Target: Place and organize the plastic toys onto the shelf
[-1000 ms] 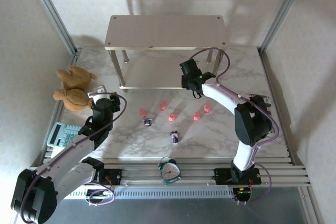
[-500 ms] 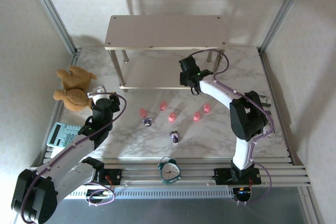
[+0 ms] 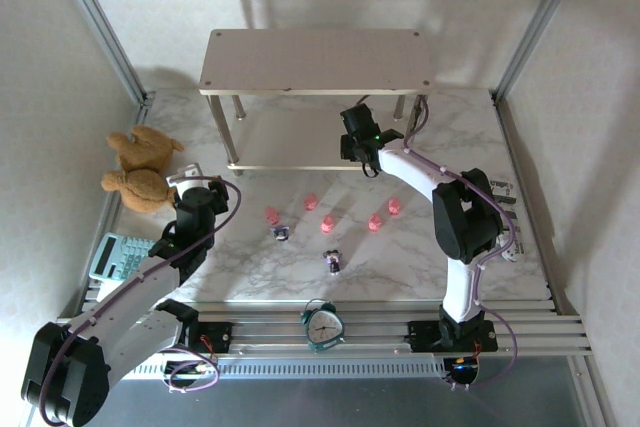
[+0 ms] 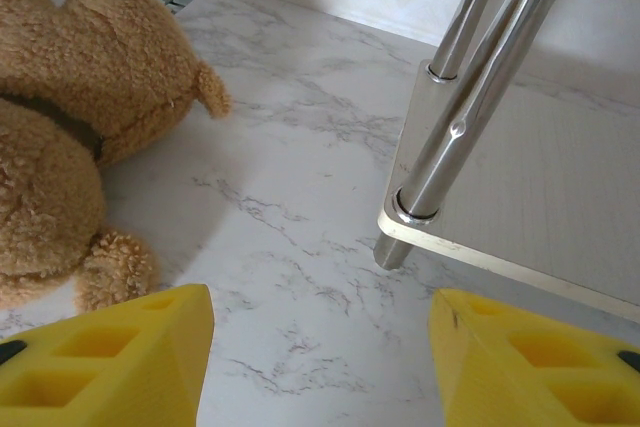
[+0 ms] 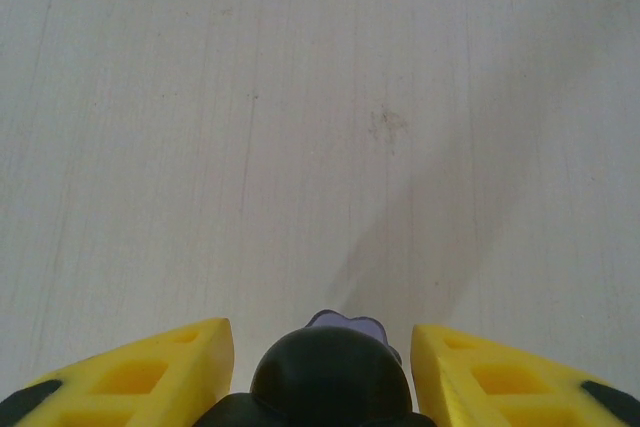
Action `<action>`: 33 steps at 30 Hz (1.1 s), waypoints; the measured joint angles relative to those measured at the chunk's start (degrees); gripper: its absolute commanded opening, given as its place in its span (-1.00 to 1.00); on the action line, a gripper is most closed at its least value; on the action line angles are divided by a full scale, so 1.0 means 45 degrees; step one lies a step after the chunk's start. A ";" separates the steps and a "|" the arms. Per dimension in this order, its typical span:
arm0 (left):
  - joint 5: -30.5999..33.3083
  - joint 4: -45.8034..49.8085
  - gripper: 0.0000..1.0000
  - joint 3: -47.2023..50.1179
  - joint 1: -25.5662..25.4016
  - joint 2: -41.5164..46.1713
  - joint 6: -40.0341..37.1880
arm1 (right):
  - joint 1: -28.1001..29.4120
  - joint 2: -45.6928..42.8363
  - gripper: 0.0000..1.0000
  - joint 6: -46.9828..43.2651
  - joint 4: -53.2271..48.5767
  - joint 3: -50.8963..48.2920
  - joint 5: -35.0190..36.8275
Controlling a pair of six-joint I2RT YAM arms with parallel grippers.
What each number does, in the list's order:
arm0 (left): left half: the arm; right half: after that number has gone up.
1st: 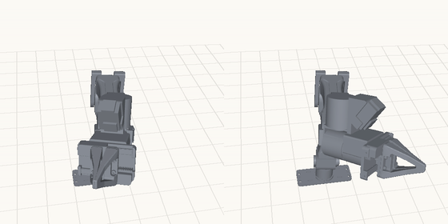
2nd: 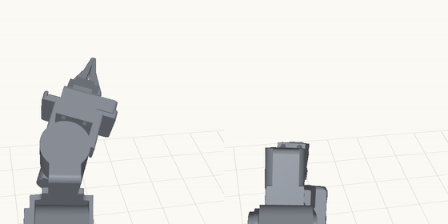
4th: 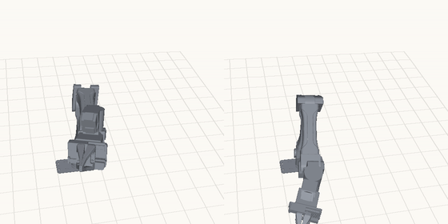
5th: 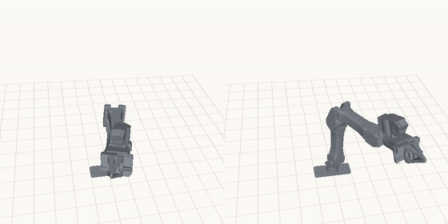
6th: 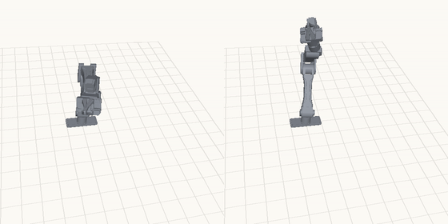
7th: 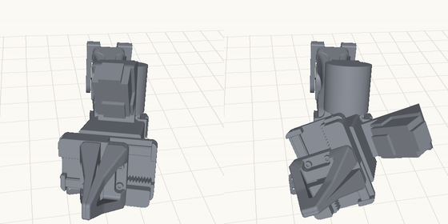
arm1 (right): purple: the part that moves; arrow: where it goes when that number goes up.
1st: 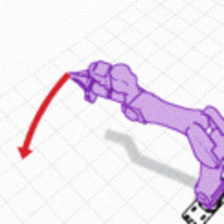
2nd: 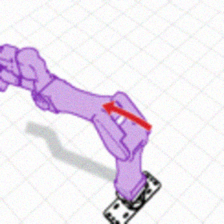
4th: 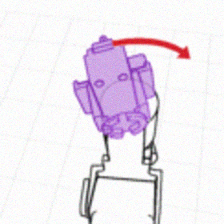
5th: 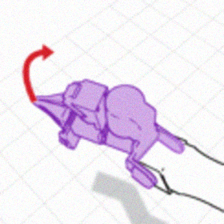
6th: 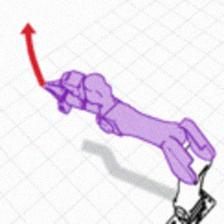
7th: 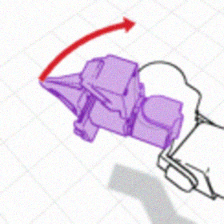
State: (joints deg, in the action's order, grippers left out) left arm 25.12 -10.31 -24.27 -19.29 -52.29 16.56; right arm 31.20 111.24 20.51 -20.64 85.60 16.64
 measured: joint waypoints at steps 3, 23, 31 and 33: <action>0.0000 0.0019 0.18 0.0000 0.0000 0.0000 0.0000 | -0.0019 0.0063 -0.19 -0.0010 0.0039 0.0068 -0.0044; 0.0000 0.0112 0.19 0.0000 0.0000 0.0005 0.0005 | -0.0049 0.0238 0.16 -0.0092 0.0058 0.0223 -0.0044; 0.0000 0.0117 0.19 0.0000 0.0005 0.0005 0.0000 | -0.0049 0.0282 0.24 -0.0087 0.0058 0.0223 -0.0044; 0.0000 0.0117 0.19 0.0000 0.0005 0.0005 0.0005 | -0.0049 0.0282 0.28 -0.0087 0.0063 0.0223 -0.0044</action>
State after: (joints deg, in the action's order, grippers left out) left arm 25.12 -9.78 -24.27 -19.27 -52.27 16.58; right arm 30.98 112.51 20.12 -20.36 86.61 16.45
